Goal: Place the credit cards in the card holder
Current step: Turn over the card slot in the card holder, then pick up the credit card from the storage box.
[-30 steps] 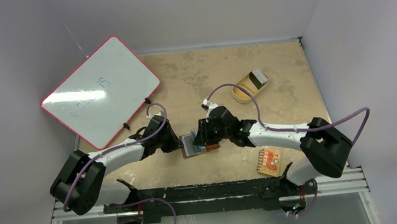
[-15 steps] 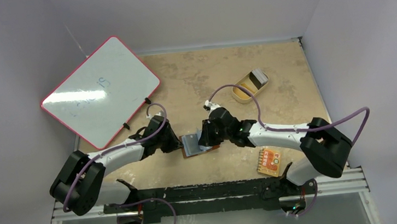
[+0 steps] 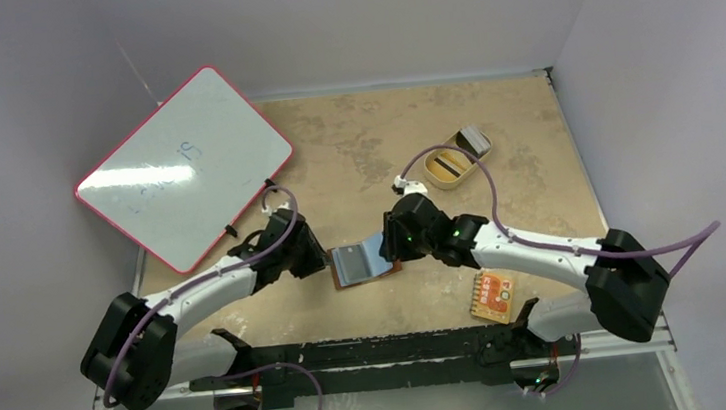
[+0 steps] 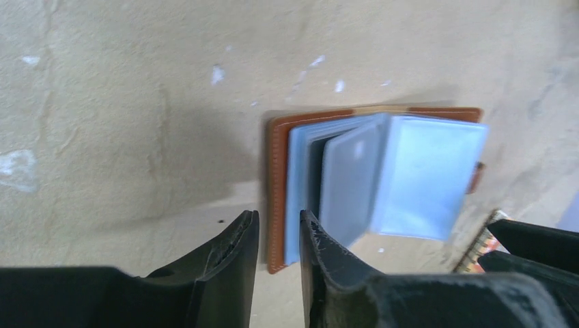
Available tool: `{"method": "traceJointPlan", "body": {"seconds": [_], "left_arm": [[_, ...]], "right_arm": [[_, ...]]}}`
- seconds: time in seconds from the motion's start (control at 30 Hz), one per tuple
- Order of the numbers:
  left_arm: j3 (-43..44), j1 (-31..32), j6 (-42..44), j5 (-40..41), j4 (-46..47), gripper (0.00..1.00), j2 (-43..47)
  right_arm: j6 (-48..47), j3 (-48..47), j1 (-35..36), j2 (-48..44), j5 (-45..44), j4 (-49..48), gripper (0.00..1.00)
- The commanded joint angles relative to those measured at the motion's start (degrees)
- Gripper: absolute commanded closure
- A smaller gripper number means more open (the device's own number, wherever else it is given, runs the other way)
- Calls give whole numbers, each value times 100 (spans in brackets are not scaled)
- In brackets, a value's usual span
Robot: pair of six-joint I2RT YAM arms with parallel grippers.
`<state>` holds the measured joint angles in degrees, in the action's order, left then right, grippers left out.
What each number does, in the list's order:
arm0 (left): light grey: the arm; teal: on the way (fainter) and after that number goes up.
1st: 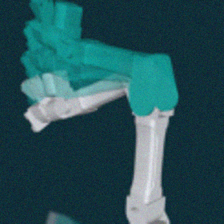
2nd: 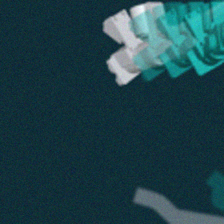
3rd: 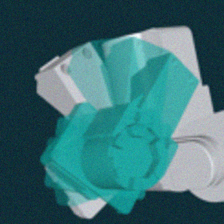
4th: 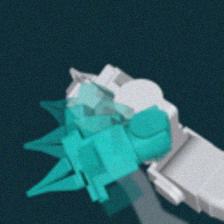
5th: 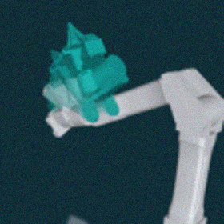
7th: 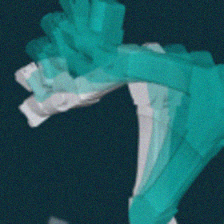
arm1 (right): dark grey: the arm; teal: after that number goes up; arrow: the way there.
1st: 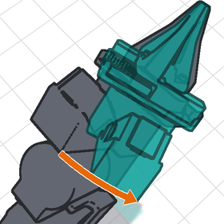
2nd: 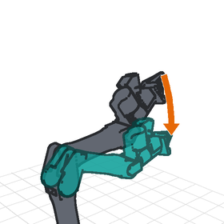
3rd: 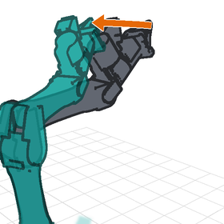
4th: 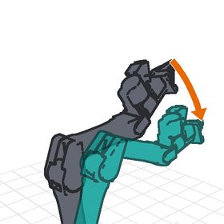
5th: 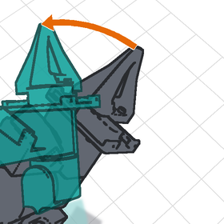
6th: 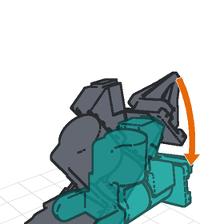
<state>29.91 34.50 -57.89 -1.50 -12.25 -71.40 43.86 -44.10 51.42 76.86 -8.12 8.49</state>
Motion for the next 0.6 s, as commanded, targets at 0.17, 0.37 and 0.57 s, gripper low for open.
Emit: {"method": "traceJointPlan", "body": {"seconds": [0.17,0.37,0.57], "left_arm": [[438,61,24,-861,998,68,-61],[527,254,193,-878,1156,77,-790],[305,259,308,-492,1191,79,-1143]], "right_arm": [[-1157,-722,-862,-349,-525,465,46],[-2363,-1585,-1785,-11,-843,626,39],[-3166,-2044,-2453,425,-1068,447,38]]}}
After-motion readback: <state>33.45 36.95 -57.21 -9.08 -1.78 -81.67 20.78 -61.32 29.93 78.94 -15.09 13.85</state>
